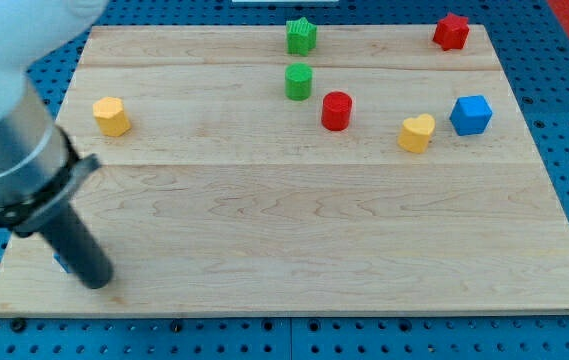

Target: Nudge the blue triangle to the left

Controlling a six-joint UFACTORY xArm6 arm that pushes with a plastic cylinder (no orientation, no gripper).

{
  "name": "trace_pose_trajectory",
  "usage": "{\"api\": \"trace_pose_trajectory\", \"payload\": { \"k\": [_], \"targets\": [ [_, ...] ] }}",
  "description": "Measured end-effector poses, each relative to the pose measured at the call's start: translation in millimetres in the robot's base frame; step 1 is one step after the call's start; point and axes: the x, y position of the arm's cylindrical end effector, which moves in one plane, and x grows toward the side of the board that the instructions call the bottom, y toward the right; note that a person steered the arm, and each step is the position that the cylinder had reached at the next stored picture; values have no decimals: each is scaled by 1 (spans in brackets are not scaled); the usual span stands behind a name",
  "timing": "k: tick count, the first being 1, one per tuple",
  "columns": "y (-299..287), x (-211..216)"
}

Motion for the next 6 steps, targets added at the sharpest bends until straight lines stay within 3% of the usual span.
{"api": "trace_pose_trajectory", "payload": {
  "k": [1, 6],
  "targets": [
    [24, -14],
    [-36, -29]
  ]
}}
